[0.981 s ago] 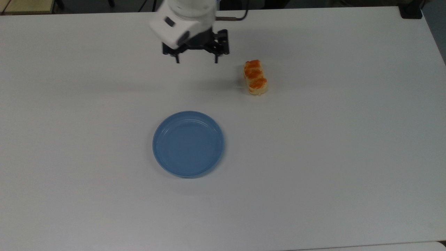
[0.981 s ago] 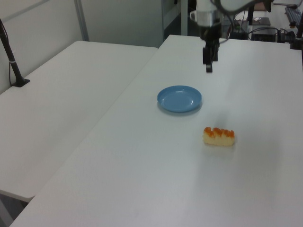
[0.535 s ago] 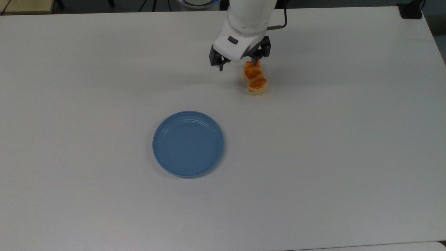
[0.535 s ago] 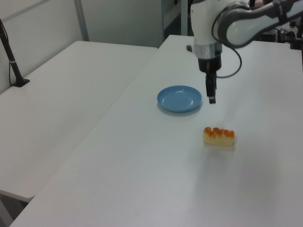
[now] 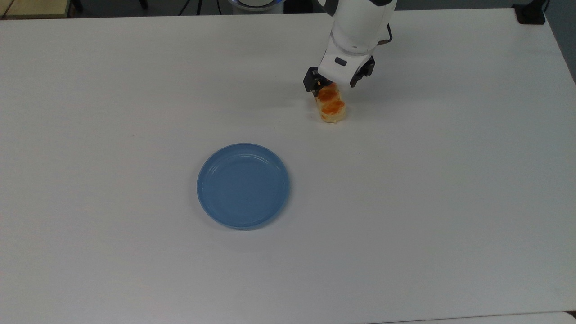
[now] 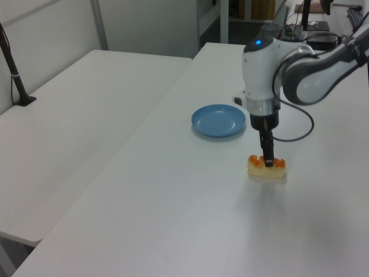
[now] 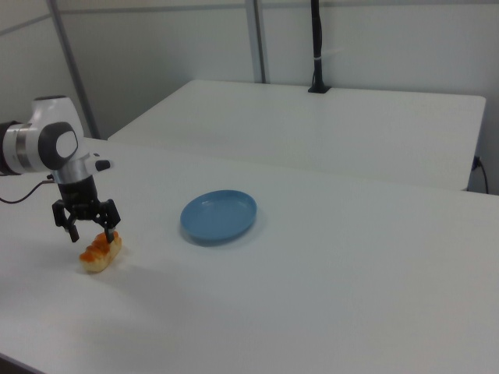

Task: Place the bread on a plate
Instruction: 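Lower the gripper onto the bread roll and close it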

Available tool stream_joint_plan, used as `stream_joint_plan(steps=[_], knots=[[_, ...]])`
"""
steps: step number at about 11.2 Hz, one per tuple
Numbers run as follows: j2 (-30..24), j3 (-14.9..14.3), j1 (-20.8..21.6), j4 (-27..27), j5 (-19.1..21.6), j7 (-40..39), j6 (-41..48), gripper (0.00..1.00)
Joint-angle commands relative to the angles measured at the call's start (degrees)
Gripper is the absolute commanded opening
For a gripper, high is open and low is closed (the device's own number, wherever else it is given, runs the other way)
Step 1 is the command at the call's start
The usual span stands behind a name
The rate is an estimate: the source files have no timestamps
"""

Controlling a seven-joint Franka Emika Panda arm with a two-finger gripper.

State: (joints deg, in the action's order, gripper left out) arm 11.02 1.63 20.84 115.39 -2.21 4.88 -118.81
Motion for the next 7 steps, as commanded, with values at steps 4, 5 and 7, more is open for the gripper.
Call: stream_joint_plan(steps=[4,5,7], knots=[[3.0,-0.9,0.3,3.4,-0.6,0.7,-4.3,0.64],[3.1,-0.9,0.3,3.2,-0.9,0.7,-4.3,0.43],[2.1,-0.9,-1.0,0.2,-0.7,0.7,-3.4,0.31]])
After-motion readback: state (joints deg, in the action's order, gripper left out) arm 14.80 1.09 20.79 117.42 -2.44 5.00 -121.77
